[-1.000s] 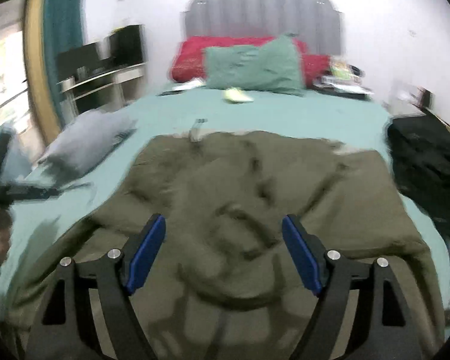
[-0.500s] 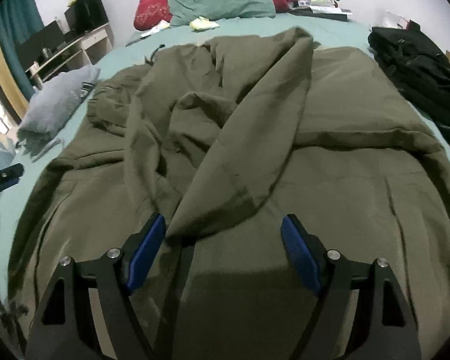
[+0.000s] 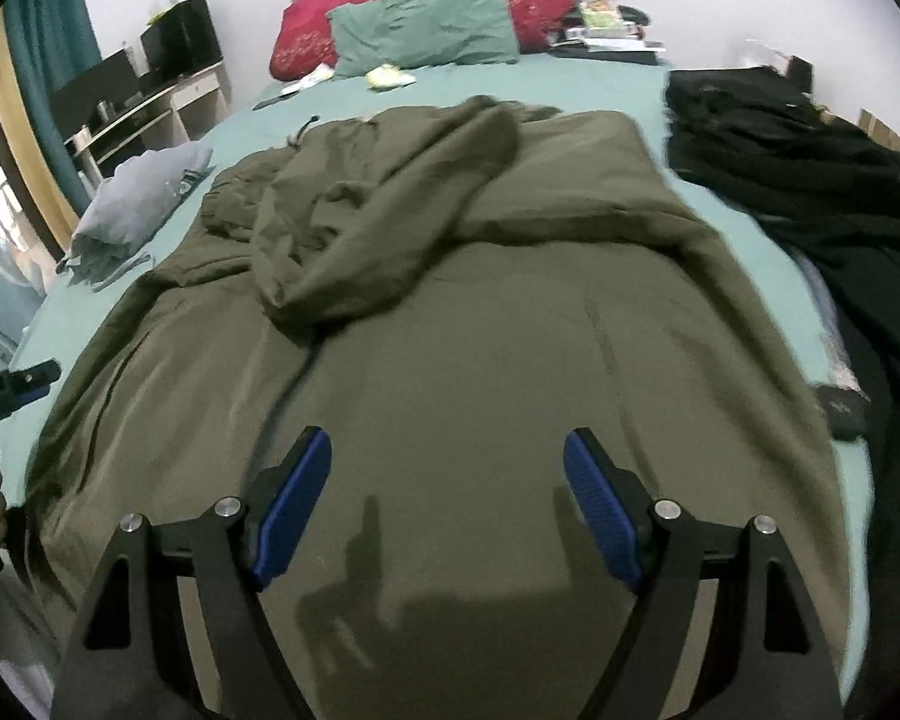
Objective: Fold large clothes
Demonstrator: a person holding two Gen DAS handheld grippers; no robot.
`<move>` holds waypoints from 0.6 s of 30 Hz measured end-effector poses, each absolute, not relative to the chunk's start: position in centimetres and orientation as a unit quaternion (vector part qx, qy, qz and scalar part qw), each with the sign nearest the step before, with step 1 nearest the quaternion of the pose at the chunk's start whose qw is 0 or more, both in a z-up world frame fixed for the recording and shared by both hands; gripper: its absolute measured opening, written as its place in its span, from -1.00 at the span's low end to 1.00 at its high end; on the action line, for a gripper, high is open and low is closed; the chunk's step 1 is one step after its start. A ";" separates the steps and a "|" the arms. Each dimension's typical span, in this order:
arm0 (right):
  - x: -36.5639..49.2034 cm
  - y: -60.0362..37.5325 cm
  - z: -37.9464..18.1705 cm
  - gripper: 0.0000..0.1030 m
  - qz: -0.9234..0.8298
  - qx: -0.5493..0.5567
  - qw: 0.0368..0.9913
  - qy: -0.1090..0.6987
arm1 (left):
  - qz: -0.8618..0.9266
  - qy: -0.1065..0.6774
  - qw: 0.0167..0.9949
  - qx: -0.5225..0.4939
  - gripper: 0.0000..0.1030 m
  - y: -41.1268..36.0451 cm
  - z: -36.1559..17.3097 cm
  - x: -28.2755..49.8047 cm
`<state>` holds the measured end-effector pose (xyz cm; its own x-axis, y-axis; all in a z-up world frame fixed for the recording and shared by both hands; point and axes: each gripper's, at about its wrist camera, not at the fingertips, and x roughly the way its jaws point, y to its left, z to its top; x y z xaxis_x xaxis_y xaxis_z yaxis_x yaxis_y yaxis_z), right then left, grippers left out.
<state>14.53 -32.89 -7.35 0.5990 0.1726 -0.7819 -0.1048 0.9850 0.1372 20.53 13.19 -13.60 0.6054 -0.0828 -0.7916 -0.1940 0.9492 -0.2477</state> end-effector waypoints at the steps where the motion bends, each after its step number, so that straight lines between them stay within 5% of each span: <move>1: 13.8 -33.6 -7.2 0.56 0.073 0.038 0.895 0.439 | 0.034 0.441 0.883 -0.158 0.50 13.2 -13.7 19.6; 18: 3.3 -48.4 -7.9 0.56 -0.050 0.060 0.899 0.430 | 0.082 0.426 0.882 -0.185 0.50 13.4 -16.0 9.8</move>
